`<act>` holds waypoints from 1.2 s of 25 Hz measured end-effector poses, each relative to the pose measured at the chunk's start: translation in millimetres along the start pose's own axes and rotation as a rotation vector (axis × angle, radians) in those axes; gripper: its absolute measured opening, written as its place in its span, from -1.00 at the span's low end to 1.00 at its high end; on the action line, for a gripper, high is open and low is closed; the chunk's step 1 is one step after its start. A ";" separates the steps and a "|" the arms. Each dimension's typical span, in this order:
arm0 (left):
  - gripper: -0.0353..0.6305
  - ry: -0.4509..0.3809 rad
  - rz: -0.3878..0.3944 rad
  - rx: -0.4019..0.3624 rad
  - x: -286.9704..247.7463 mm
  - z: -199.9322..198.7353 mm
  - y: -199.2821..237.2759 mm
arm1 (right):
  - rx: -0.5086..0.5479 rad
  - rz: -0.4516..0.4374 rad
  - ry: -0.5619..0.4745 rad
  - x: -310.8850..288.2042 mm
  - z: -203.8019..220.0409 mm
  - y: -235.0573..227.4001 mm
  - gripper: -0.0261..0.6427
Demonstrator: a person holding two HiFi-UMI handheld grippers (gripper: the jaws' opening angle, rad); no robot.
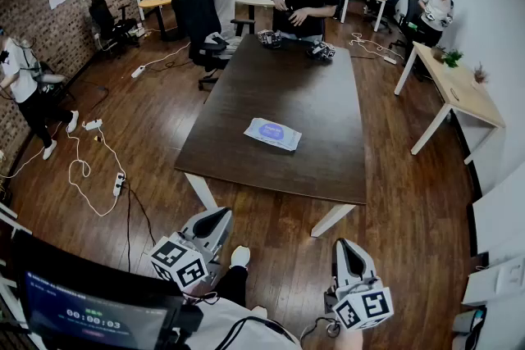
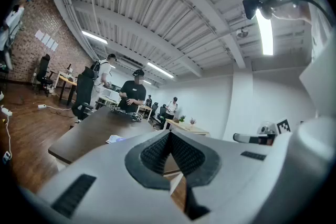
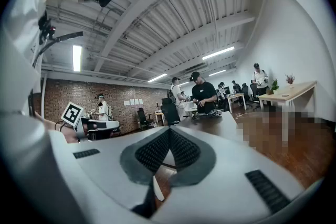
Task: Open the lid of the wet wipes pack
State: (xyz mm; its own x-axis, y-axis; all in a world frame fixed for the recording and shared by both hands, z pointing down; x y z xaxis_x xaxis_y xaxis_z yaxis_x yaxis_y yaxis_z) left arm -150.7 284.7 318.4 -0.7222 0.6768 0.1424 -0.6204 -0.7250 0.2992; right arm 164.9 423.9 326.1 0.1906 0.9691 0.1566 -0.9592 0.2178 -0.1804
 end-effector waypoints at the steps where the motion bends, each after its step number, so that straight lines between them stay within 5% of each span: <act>1: -0.89 -0.003 -0.002 0.001 -6.8 0.4 4.6 | 0.003 0.000 0.003 -6.8 0.4 -3.8 -0.93; 14: -0.89 0.056 0.047 0.031 -148.7 13.7 166.3 | 0.011 -0.003 0.067 -206.8 33.6 -38.8 -0.93; 18: -0.89 0.135 0.060 0.052 -200.1 18.8 215.2 | 0.050 -0.017 0.104 -282.2 43.2 -46.9 -0.93; 30: -0.89 0.232 0.169 0.036 -325.8 34.3 283.2 | 0.063 -0.055 0.121 -436.5 53.2 -89.5 -0.93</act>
State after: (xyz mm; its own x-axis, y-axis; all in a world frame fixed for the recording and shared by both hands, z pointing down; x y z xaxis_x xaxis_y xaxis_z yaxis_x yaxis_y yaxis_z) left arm -80.6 -136.8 389.1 -0.8678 0.4963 -0.0256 -0.4770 -0.8173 0.3233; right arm 156.5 -24.7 325.5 0.2638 0.9635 0.0458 -0.9569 0.2673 -0.1132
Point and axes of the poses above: the fingertips, and each gripper's own axes: x backward along the fingers, y to its left, z out of its underside, the point moved 10 cm from there along x, backward along the fingers, and after that the axes turned 13 degrees about -y, right-handed, at the moved point
